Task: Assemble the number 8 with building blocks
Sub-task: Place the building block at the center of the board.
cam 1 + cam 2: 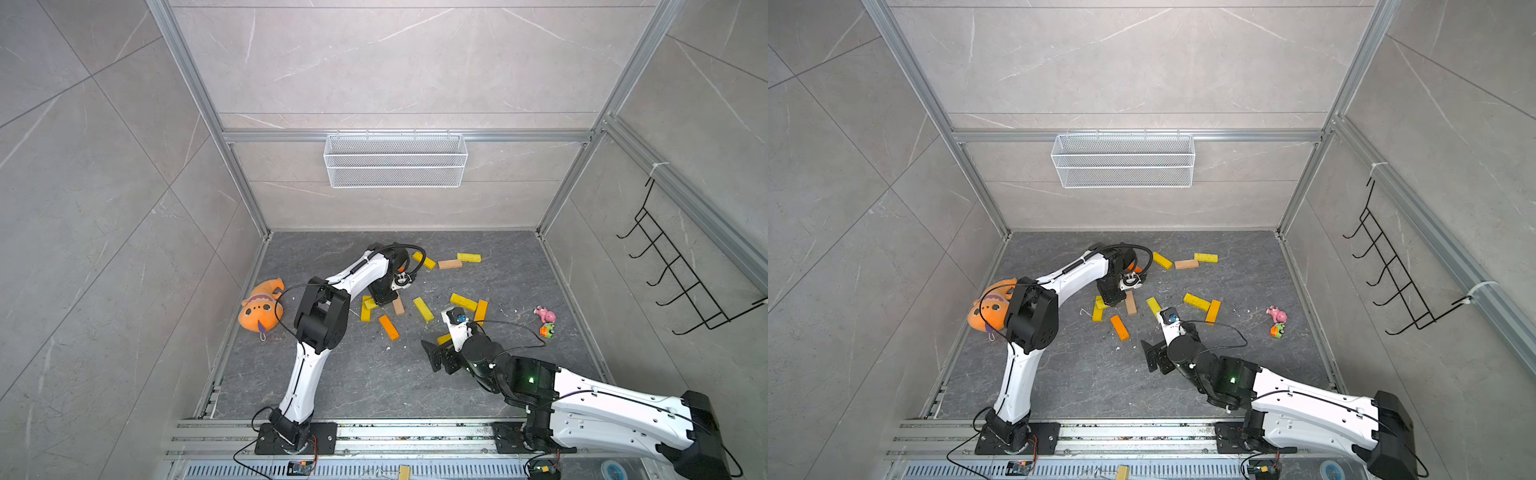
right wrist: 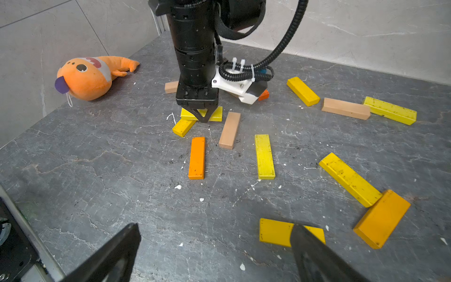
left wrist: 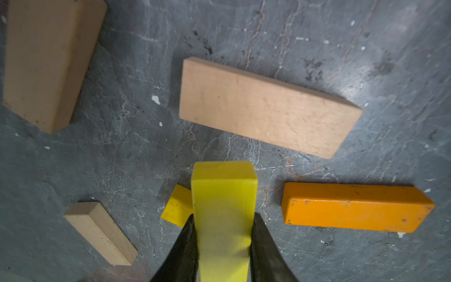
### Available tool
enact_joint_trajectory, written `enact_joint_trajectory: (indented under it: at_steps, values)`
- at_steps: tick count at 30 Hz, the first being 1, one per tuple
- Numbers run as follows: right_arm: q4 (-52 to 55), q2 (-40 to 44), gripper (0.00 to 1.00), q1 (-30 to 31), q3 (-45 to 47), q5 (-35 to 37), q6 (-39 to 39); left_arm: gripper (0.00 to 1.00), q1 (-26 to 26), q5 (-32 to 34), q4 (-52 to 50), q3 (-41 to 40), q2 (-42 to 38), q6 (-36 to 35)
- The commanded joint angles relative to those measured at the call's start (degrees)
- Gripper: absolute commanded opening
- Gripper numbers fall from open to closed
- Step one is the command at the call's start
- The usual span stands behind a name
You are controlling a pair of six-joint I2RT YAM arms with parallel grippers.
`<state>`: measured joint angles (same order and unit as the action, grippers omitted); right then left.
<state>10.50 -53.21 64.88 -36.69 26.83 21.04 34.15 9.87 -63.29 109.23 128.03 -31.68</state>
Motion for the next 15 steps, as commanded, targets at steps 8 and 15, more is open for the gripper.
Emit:
enact_joint_trajectory:
  at_steps: [8, 15]
  values:
    - [0.36, 1.09, 0.99, 0.24, 1.43, 1.25, 1.29, 0.18, 0.80, -0.73, -3.38, 3.07, 3.19, 0.13]
    - [-0.02, 0.83, 0.99, 0.24, 1.62, 1.21, 1.46, 0.18, 0.74, -0.22, -3.45, 3.08, 3.05, 0.04]
